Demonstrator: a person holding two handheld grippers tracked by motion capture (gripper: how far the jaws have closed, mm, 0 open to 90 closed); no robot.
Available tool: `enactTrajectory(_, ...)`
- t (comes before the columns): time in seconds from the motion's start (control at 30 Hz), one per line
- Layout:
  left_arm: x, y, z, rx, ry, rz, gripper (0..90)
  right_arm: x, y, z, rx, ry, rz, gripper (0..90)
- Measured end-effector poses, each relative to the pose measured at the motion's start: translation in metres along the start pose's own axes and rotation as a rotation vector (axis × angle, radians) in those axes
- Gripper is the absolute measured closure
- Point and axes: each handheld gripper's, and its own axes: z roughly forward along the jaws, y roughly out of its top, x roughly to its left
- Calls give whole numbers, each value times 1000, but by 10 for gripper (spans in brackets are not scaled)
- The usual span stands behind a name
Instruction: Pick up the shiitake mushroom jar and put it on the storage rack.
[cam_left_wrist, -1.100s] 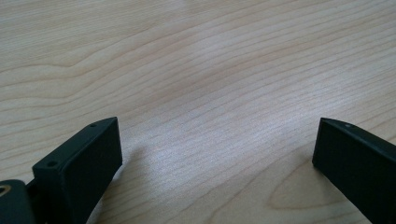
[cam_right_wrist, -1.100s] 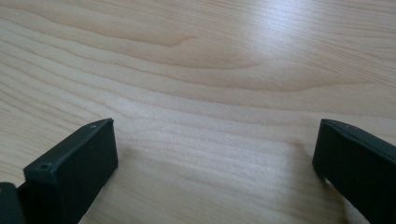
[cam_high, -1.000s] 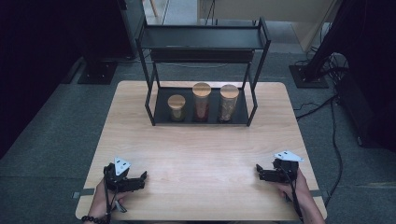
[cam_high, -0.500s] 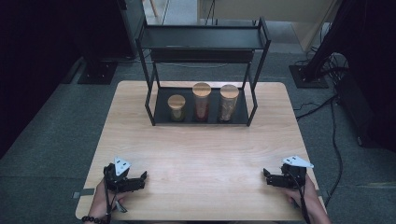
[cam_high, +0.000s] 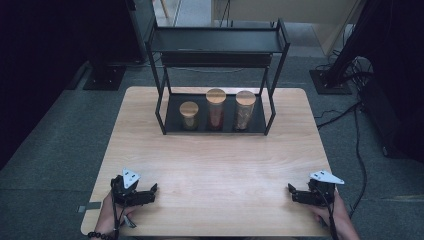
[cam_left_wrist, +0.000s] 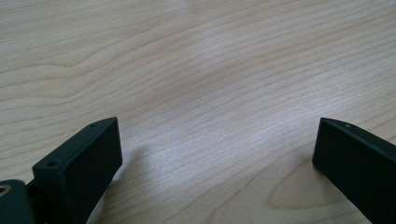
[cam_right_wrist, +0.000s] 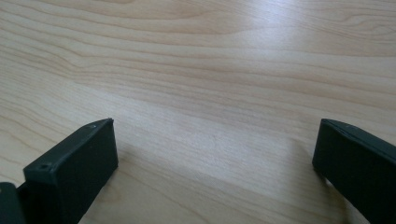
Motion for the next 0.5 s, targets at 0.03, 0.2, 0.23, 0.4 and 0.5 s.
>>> enactTrajectory(0.03,0,0,0,0,1,0,16,-1,-1,-1,0,-2,5,0)
enactTrajectory(0.2,0,0,0,0,0,-1,16,-8,-5,-5,0,-11,14,0)
enactTrajectory(0.23,0,0,0,0,-1,-1,16,-8,-5,-6,2,-12,15,0)
enactTrajectory(0.4,1,0,0,1,-7,-4,16,-10,-6,-6,1,-14,14,0)
enactTrajectory(0.5,1,0,0,2,-12,-2,17,-10,-6,-6,0,-14,14,0)
